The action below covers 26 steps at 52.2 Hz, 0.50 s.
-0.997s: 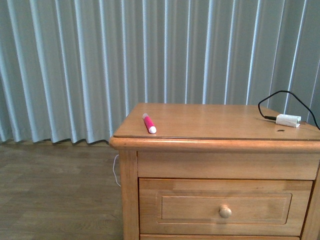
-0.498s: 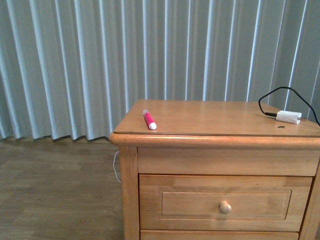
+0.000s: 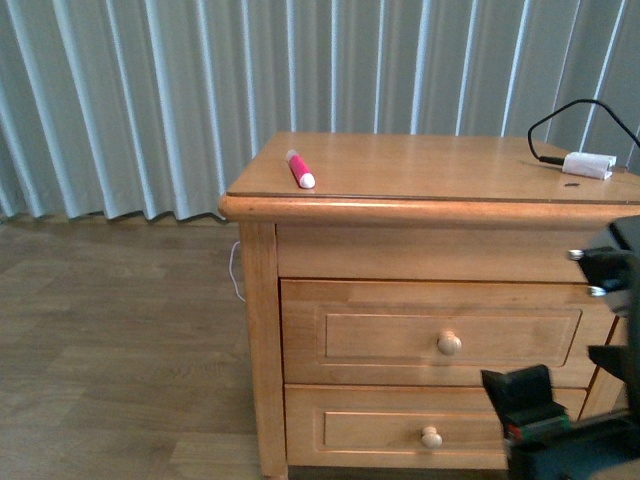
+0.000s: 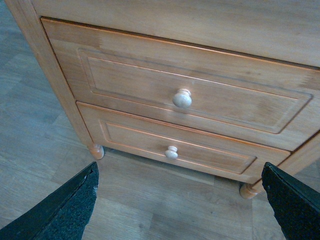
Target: Place pink marker in drawer with both arms
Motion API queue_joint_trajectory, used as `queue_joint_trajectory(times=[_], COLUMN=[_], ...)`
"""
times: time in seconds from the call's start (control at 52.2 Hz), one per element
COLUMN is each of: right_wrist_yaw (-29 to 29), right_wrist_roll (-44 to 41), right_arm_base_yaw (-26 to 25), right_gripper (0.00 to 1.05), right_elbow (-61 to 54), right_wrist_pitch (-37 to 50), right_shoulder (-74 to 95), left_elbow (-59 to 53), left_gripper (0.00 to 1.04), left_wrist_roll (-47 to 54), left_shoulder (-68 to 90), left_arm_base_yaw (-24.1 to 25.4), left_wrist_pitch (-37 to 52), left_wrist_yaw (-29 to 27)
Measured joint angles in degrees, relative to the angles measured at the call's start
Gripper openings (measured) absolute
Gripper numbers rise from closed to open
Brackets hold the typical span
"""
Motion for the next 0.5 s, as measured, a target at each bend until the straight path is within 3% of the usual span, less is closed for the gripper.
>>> queue_joint_trajectory(times=[0.498], right_wrist_yaw=[10.69], right_wrist_roll=[7.43], right_arm_base_yaw=[2.64], right_gripper=[0.96], right_elbow=[24.13], right_wrist_pitch=[-1.33], right_shoulder=[26.84], left_elbow=[0.0], left_gripper=[0.98], left_wrist_roll=[0.0], left_shoulder=[0.0], left_arm_base_yaw=[0.0], left_wrist_pitch=[0.0], left_wrist_yaw=[0.0])
